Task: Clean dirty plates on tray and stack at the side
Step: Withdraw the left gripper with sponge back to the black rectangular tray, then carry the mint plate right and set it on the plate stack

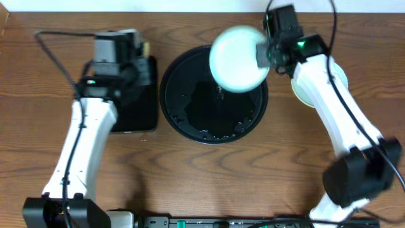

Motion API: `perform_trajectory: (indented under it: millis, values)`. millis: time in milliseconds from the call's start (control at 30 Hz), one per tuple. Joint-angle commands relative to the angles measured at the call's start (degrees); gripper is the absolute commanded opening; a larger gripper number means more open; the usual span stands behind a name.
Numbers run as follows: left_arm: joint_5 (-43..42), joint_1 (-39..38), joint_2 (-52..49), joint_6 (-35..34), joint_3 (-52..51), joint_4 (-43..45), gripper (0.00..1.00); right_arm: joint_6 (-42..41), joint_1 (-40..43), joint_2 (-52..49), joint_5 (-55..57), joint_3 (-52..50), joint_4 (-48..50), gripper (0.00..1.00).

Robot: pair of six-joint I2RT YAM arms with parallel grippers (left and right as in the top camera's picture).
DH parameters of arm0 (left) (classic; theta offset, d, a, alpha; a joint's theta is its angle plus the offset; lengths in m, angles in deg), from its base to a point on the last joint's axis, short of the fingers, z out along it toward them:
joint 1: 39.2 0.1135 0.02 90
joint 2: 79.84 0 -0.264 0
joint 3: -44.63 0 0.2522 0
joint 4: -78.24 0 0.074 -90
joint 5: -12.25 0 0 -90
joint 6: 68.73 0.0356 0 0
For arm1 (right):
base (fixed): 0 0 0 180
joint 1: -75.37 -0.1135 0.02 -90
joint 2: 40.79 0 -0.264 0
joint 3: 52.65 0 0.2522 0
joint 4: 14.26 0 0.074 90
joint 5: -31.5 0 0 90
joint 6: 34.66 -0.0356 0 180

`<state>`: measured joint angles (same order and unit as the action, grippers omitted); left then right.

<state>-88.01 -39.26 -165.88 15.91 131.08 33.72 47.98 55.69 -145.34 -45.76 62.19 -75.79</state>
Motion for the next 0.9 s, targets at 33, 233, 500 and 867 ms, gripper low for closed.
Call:
perform_trajectory:
  millis: [33, 233, 500, 867]
  values:
    - [-10.5, 6.6, -2.5, -1.2, 0.2, -2.2, 0.08, 9.5, -8.1, 4.8, 21.7, 1.5, 2.0, 0.01]
    - [-21.0, 12.1, -8.4, -0.7, 0.2, -2.4, 0.08, 15.6, -18.5, 3.4, 47.6, 1.2, 5.4, 0.01]
    - [-22.4, 12.6, -15.2, -0.7, 0.2, -4.2, 0.08, 14.5, -23.9, -0.6, 59.1, 1.2, 8.4, 0.01]
    - [-19.0, 12.6, -15.5, 1.7, -0.2, -4.4, 0.08, 4.4, -22.9, -0.6, 56.8, 1.0, 8.6, 0.01]
